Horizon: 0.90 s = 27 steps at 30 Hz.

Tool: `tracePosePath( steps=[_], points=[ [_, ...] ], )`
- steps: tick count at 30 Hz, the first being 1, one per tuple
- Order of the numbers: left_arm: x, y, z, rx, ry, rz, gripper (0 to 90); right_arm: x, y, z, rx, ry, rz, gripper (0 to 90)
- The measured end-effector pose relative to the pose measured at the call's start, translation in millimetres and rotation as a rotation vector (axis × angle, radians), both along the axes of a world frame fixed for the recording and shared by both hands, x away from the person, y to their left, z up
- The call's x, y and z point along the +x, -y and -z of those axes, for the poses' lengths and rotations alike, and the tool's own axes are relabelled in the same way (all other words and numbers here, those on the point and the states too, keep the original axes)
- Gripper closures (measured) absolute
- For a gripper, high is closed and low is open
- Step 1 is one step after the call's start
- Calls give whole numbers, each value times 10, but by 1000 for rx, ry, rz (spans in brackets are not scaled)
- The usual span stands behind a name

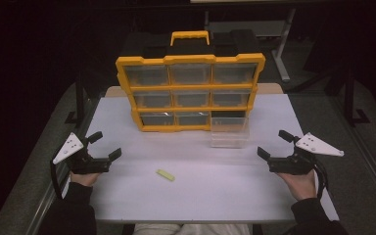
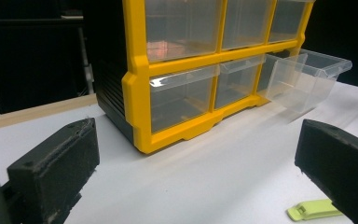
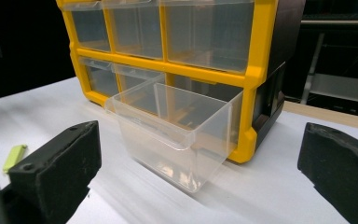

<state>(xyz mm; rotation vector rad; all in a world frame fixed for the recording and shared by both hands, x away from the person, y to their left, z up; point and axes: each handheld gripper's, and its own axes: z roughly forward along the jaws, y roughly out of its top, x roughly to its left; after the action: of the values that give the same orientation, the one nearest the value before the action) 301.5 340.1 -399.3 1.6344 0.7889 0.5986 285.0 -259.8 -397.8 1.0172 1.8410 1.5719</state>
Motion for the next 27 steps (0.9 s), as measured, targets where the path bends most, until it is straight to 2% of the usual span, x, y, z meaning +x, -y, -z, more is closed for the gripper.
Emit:
tracePosePath(
  steps=[4, 10, 27],
  points=[
    [-1, -2, 2, 3, 2, -11, 0, -1, -15, -14, 5, -15, -12, 0],
    [2, 3, 12, 11, 0, -13, 0, 9, -99, -42, -18, -32, -39, 0],
    [-3, 13, 16, 12, -2, -15, 0, 64, -325, -147, -60, -48, -117, 0]
  ],
)
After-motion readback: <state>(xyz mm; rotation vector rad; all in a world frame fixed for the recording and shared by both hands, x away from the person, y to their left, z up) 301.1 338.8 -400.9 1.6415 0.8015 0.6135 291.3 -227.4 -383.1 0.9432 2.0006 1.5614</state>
